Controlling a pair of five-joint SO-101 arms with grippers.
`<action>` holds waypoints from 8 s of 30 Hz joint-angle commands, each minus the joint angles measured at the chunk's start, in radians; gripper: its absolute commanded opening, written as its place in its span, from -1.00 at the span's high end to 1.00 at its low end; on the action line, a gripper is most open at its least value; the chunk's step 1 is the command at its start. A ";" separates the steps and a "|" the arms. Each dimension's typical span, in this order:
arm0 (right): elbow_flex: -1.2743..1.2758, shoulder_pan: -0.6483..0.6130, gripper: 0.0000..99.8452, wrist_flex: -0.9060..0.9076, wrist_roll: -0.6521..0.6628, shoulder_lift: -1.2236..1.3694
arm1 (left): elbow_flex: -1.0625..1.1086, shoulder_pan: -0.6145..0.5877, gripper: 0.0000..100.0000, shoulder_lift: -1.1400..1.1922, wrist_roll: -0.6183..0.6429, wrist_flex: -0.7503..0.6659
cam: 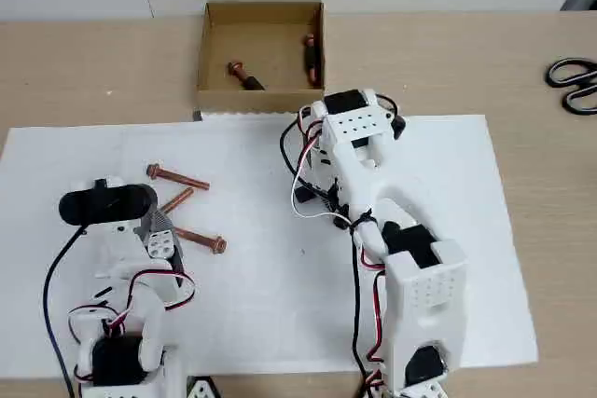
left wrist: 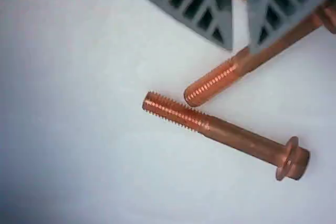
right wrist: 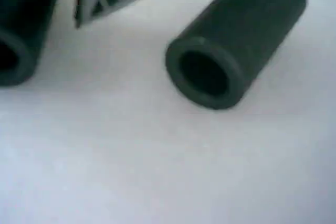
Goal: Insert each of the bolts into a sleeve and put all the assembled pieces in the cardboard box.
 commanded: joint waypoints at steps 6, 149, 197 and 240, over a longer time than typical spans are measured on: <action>-0.034 0.004 0.74 -0.004 0.009 0.024 | -0.044 -0.006 0.99 -0.014 -0.002 0.002; 0.410 0.475 0.99 0.048 0.914 -0.782 | -1.403 -0.074 0.70 2.137 0.961 0.058; 0.321 0.289 0.99 0.094 0.767 -1.038 | -2.232 0.180 0.99 1.815 0.470 0.663; 1.496 0.130 1.00 -0.516 0.761 -2.064 | -0.236 0.313 0.99 0.295 0.247 -0.262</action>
